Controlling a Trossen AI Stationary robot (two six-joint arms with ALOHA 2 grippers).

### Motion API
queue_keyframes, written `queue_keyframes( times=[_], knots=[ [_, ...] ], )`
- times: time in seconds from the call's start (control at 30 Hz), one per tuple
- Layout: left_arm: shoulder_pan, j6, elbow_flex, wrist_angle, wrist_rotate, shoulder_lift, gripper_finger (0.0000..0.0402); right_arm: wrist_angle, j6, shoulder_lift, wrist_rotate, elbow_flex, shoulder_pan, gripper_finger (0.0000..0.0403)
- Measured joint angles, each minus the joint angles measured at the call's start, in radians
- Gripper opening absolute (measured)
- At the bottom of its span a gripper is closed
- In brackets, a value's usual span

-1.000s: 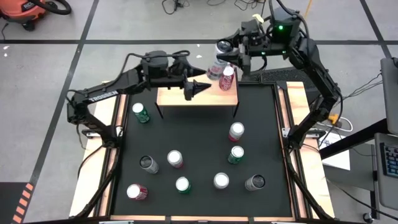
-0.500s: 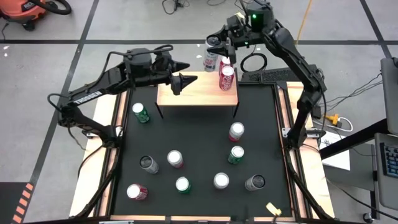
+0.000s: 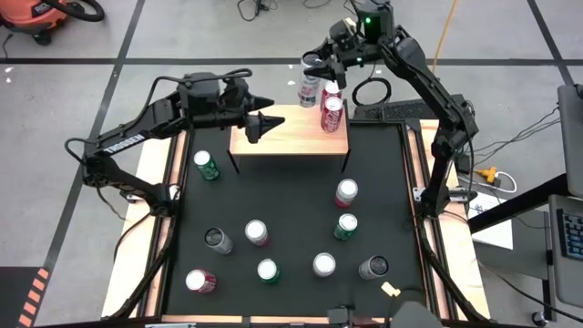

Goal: Place canned beverage on shelf
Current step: Put the top white pink soda can on the shelf

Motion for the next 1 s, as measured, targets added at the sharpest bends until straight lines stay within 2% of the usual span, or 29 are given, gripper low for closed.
queue_keyframes(
  times=[0.17, 0.37, 0.7, 1.0],
  knots=[
    [0.005, 0.003, 0.0, 0.0, 0.061, -0.001, 0.0386, -0.004, 0.014, 0.002, 0.0, -0.045, 0.009, 0.0232],
    [0.049, 0.006, 0.0, 0.0, 0.066, -0.002, 0.0386, 0.075, -0.044, 0.002, -0.001, -0.135, 0.001, 0.0232],
    [0.107, 0.004, 0.0, 0.0, 0.015, -0.002, 0.0386, 0.276, -0.102, 0.002, -0.054, -0.342, -0.041, 0.0232],
    [0.114, 0.004, 0.0, 0.0, -0.006, -0.002, 0.0386, 0.439, -0.234, 0.01, -0.051, -0.419, -0.048, 0.0232]
  ],
)
